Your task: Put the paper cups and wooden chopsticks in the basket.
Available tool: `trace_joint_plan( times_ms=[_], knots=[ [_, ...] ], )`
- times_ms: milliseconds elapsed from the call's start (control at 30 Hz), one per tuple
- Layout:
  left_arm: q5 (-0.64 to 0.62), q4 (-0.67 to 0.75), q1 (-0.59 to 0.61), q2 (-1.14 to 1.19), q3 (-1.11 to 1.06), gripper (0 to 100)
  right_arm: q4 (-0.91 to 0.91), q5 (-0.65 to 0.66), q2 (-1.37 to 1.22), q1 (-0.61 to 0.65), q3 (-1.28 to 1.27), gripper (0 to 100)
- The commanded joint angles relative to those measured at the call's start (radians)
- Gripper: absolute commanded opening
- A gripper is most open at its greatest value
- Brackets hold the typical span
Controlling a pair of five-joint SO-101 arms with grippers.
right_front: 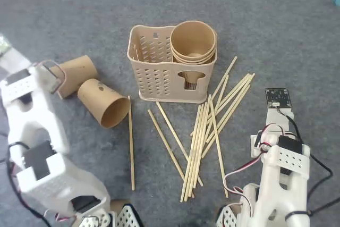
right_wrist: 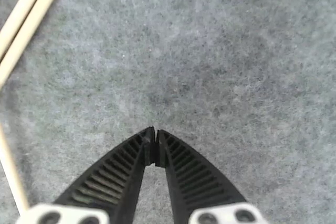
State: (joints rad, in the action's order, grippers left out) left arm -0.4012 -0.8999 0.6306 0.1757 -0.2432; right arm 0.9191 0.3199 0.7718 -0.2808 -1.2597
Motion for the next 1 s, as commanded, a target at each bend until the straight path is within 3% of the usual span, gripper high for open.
trace_joint_plan(
  times_ms=[0,400,667,867,967],
  knots=[
    [0.006,-0.052,-0.055,-0.011,0.131,1,0.01,0.014,0.031,-0.007,0.008,0.8],
    [0.003,-0.014,-0.221,-0.002,0.177,1,0.008,0.014,0.031,-0.007,0.008,0.8],
    [-0.026,0.167,-0.259,0.028,0.18,1,0.008,0.014,0.031,-0.005,0.008,0.8],
    [-0.04,0.169,-0.321,0.087,0.249,2,0.005,0.014,0.031,-0.005,0.008,0.8],
    [-0.04,0.167,-0.358,0.115,0.3,7,0.005,0.014,0.031,-0.005,0.008,0.8]
  ],
)
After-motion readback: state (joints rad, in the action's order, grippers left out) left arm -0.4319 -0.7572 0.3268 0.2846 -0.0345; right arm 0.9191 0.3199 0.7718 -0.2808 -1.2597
